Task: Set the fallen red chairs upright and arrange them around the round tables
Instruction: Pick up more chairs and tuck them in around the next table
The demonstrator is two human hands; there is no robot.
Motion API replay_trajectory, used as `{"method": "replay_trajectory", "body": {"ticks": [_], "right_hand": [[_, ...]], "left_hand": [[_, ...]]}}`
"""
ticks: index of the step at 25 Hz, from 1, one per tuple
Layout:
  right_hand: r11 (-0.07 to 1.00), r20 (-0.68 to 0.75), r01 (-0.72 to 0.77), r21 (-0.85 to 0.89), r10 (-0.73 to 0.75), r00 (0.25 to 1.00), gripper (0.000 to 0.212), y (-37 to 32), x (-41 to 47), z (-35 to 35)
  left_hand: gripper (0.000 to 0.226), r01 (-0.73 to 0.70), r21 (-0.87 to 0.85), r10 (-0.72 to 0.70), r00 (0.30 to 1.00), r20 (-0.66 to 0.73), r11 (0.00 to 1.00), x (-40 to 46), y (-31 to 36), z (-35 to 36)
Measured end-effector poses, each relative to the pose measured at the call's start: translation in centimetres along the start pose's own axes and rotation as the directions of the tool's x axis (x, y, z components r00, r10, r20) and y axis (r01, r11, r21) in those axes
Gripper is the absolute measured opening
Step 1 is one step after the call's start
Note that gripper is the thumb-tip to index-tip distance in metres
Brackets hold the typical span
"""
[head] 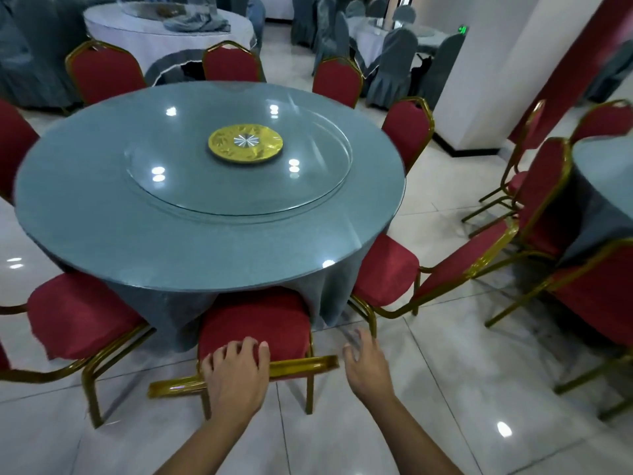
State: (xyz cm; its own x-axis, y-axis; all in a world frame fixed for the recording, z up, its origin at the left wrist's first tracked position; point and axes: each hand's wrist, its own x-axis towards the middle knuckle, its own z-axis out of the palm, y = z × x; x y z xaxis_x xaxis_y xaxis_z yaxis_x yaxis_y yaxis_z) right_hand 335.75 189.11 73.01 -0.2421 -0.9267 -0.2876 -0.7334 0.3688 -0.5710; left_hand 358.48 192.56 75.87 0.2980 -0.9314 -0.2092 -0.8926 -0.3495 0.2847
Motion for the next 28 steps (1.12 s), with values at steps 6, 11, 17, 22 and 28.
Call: {"method": "replay_trajectory", "body": {"ticks": [6,11,17,22,28], "right_hand": [[0.945,-0.307,-0.151,0.291,0.242,0.920,0.063,5.5,8.5,-11.6],[0.782,-0.258,-0.248,0.571,0.459,0.850,0.081,10.6,19.7,-21.4],[0.930,-0.009,-0.215,0.299,0.228,0.974,0.061,14.0,28.2,-23.0],[0.963,-0.294,-0.105,0.249,0.179,0.939,0.077,16.0,28.8,-24.0],[0.767,-0.074,-0.315,0.559,0.425,0.902,0.050,15.7,34.1,-24.9]], "left_hand": [[0.029,0.171,0.046,-0.162,0.973,-0.165,0.984,0.7,1.8,1.2],[0.039,0.301,0.055,-0.266,0.903,-0.336,0.952,-0.1,4.1,3.1],[0.047,0.368,0.217,-0.291,0.903,-0.317,0.904,-2.1,11.9,7.0],[0.036,0.461,0.219,-0.395,0.872,-0.288,0.860,-1.7,12.8,7.5],[0.054,0.474,0.280,-0.380,0.864,-0.330,0.835,-1.5,14.3,8.5]]}}
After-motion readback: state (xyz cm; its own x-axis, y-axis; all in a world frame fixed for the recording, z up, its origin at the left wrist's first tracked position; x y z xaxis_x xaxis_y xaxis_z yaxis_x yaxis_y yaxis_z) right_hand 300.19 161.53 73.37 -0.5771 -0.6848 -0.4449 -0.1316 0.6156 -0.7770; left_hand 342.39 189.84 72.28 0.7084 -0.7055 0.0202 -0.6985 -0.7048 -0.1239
